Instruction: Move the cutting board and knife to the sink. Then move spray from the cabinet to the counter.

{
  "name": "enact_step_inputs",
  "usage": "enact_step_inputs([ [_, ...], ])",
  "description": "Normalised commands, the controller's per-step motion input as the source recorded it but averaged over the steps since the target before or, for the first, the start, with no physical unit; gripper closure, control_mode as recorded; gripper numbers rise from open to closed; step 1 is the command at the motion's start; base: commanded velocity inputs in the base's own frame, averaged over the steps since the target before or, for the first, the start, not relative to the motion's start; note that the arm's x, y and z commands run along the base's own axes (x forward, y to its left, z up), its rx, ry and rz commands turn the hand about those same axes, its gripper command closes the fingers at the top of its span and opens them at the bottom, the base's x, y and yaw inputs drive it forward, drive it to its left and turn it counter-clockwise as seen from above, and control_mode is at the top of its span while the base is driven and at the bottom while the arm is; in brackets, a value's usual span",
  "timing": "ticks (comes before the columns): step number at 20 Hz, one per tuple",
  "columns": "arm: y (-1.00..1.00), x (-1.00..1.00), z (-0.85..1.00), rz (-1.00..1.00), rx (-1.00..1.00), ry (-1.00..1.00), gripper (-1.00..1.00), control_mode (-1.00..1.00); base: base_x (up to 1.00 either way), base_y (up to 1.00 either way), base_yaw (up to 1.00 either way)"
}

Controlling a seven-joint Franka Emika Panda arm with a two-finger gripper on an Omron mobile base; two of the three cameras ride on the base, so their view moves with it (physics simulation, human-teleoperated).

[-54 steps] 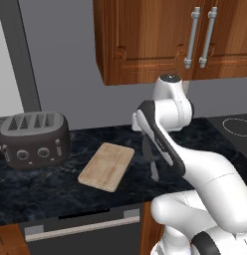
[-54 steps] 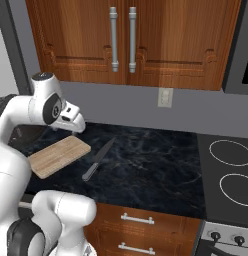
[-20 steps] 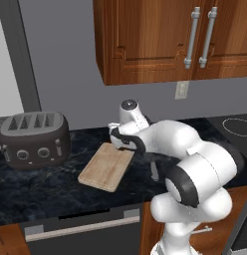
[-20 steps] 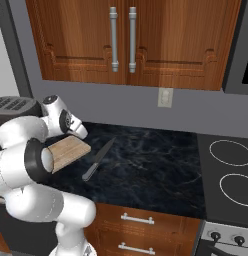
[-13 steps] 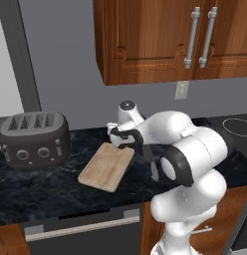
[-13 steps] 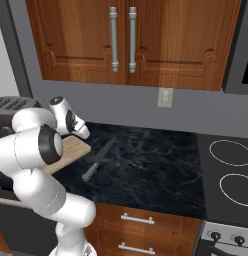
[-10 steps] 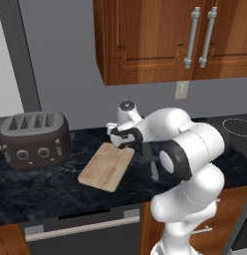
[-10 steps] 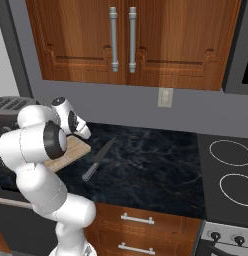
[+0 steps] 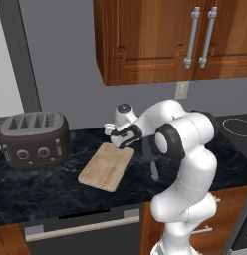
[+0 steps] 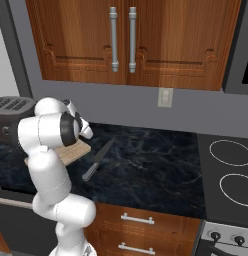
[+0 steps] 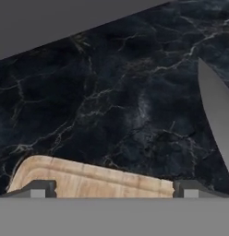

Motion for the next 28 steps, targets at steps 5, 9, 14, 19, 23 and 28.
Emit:
enact_step_inputs([
  [5,0.04,0.42,-0.13,0.00,0.01,0.00,-1.00,-1.00,0.00,0.00,0.00],
  [9,0.12,0.32,-0.21,0.00,0.00,0.00,-1.00,-1.00,0.00,0.00,0.00],
  [14,0.10,0.30,-0.17,0.00,0.00,0.00,-1.00,-1.00,0.00,0.00,0.00],
  [19,0.02,0.27,-0.14,0.01,0.02,0.00,-1.00,-1.00,0.00,0.00,0.00],
  [23,0.00,0.17,-0.15,0.02,0.02,0.00,-1.00,-1.00,0.00,0.00,0.00],
  [28,0.00,0.11,-0.18,0.02,0.05,0.00,-1.00,-1.00,0.00,0.00,0.00],
])
